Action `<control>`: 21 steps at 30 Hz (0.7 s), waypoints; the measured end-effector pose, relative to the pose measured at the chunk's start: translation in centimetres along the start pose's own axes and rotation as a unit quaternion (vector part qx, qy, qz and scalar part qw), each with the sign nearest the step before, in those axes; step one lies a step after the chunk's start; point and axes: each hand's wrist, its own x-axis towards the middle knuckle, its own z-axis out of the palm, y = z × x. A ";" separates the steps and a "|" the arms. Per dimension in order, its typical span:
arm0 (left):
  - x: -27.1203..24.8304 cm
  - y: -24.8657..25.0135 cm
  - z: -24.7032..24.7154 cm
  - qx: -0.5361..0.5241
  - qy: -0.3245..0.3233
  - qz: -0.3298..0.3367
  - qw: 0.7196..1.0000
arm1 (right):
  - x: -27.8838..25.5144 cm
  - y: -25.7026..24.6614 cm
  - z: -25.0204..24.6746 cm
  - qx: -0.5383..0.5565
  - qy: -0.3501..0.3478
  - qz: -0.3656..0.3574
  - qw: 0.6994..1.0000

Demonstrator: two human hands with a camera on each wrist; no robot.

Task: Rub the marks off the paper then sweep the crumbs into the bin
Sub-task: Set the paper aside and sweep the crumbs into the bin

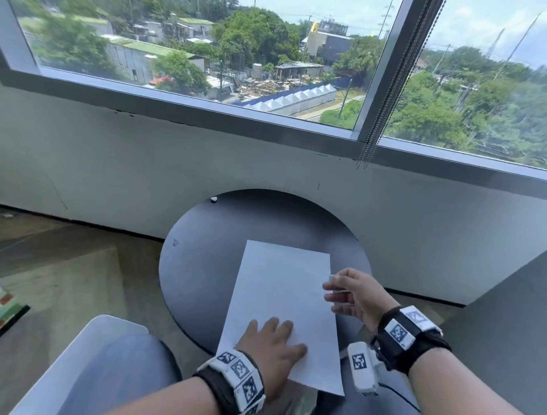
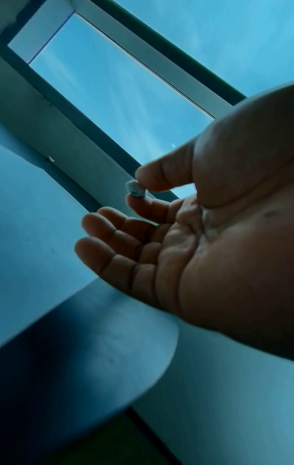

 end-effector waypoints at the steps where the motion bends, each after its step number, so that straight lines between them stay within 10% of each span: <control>1: -0.2 -0.2 -0.3 0.006 0.030 0.006 1.000 | -0.4 0.1 -0.2 -0.022 0.000 0.001 1.000; 11: 0.6 -9.9 -9.5 -0.202 0.339 -0.050 0.918 | -1.5 -1.6 -0.6 0.065 -0.094 -0.041 0.993; 21: 7.4 -18.6 -14.6 -0.346 0.360 -0.082 0.862 | 5.3 -6.0 2.6 0.024 -0.029 -0.178 0.983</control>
